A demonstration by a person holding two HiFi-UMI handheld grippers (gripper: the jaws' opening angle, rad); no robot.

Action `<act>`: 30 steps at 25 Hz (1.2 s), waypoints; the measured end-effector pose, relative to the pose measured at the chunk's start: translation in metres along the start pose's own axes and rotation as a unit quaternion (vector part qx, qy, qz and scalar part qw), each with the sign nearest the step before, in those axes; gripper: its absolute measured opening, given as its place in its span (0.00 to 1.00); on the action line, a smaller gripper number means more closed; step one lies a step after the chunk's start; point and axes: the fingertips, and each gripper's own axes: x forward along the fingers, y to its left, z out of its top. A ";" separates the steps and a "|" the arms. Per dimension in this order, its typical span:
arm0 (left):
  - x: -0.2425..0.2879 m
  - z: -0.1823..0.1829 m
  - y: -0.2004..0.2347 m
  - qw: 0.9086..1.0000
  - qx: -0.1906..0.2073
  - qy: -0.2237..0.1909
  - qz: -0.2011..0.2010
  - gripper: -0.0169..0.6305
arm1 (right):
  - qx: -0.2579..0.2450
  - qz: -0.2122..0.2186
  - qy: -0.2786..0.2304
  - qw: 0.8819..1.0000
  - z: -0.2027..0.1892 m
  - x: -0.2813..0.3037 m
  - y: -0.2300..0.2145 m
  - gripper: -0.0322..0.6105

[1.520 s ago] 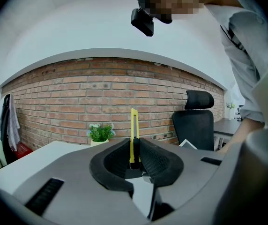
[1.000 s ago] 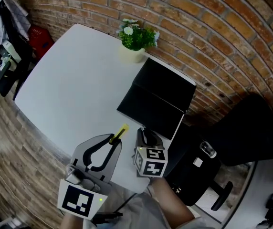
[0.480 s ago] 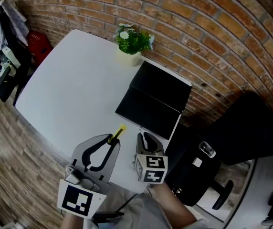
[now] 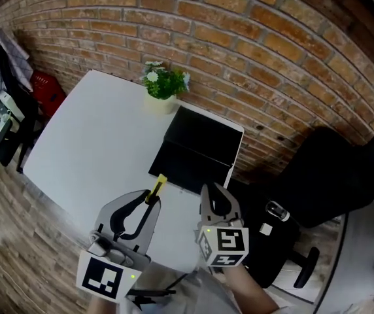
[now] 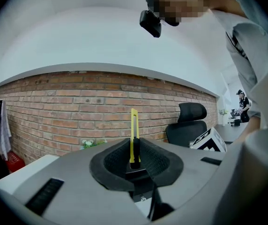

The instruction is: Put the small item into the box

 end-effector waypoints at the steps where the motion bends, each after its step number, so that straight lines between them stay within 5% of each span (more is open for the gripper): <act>1: 0.000 0.006 -0.001 1.000 0.002 -0.005 -0.002 0.14 | -0.002 -0.004 -0.012 1.000 0.011 -0.006 -0.004 0.14; 12: -0.004 0.045 -0.013 0.999 0.015 -0.037 -0.022 0.14 | -0.030 -0.047 -0.084 0.995 0.083 -0.068 -0.039 0.14; 30: -0.005 0.054 -0.025 0.998 0.029 -0.039 -0.033 0.14 | -0.031 -0.056 -0.092 0.994 0.086 -0.096 -0.045 0.14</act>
